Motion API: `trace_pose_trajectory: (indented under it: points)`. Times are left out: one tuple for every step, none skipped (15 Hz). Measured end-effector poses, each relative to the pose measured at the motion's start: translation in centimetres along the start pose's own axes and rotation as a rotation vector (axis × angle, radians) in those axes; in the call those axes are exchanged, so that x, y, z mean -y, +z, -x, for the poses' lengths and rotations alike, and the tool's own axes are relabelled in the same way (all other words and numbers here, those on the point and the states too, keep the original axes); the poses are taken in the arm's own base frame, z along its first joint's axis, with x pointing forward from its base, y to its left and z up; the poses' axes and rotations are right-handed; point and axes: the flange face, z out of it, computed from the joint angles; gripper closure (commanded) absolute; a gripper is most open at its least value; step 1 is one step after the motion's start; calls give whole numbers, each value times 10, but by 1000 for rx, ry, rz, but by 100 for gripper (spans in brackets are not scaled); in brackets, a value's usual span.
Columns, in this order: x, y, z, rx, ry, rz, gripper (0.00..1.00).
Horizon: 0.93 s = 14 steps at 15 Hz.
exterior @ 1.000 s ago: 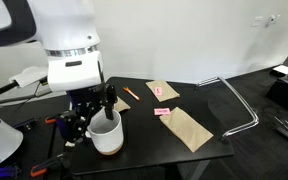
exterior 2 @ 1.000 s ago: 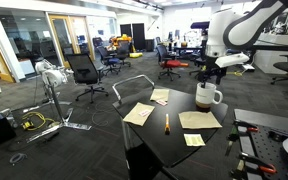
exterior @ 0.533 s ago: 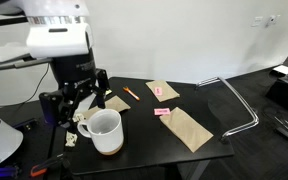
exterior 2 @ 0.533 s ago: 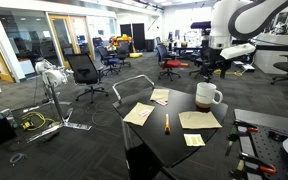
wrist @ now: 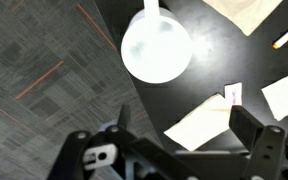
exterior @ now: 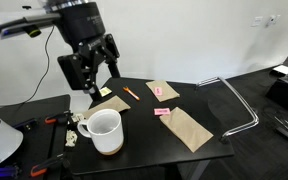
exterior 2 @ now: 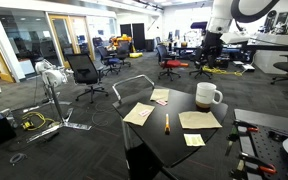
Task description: Move the mug
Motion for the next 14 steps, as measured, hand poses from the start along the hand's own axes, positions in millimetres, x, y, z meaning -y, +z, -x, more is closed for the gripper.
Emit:
trace_pose_trajectory:
  points:
    - [6,-5,-6,-9,-32,-27,0]
    - [13,-10,-12,-14,-64,-52,0]
    - [21,-14,-17,-18,-97,-75,0]
    - [29,-17,-23,-19,-132,-97,0]
    - [38,-19,-28,-19,-166,-116,0]
    - [47,-20,-32,-18,-201,-132,0]
    - [56,-20,-36,-15,-237,-147,0]
    - [64,-20,-39,-11,-275,-160,0]
    - [72,-19,-41,-6,-308,-171,0]
    - [80,-18,-43,1,-343,-181,0]
    - [87,-17,-44,10,-374,-187,0]
    - [92,-16,-45,21,-405,-193,0]
    - [97,-15,-45,33,-434,-197,0]
    - [101,-13,-46,45,-459,-198,0]
